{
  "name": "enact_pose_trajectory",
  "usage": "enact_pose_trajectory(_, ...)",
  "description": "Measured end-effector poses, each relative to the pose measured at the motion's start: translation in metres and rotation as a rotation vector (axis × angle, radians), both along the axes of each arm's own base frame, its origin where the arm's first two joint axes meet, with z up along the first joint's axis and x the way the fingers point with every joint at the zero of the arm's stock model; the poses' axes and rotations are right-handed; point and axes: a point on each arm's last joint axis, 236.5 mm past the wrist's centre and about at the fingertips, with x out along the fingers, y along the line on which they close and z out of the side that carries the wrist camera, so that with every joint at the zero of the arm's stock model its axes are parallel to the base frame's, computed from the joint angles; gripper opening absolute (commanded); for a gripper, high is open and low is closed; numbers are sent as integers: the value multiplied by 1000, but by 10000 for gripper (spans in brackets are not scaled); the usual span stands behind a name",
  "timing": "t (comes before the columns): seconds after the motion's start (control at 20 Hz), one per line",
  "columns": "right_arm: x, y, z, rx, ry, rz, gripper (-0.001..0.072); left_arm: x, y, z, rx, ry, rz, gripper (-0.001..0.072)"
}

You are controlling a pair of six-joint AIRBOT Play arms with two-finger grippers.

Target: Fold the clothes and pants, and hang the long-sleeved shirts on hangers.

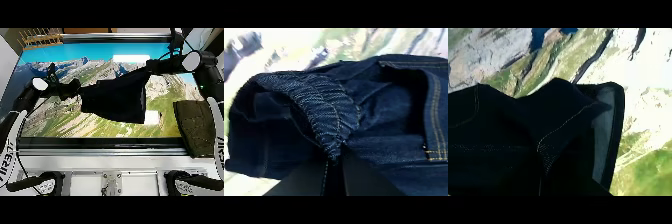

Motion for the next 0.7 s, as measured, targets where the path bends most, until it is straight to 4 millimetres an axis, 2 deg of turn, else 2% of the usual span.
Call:
enact_pose_trajectory(0.1, -18, -4, -22, -31, 53, 9, 13, -6, 7, -10, 26, 15, -41, 22)
enact_pose_trajectory(0.15, -31, -5, -40, -47, 94, 15, 12, -10, 10, -18, 37, 27, -55, 23)
enact_pose_trajectory(0.5, -128, 17, -181, -75, 320, 28, 14, -50, 29, -95, 109, 120, -61, 22)
enact_pose_trajectory(0.6, -146, 22, -208, -68, 354, 17, 14, -59, 33, -111, 121, 137, -49, 23)
enact_pose_trajectory(0.7, -156, 27, -224, -65, 378, 12, 15, -66, 36, -122, 130, 147, -38, 22)
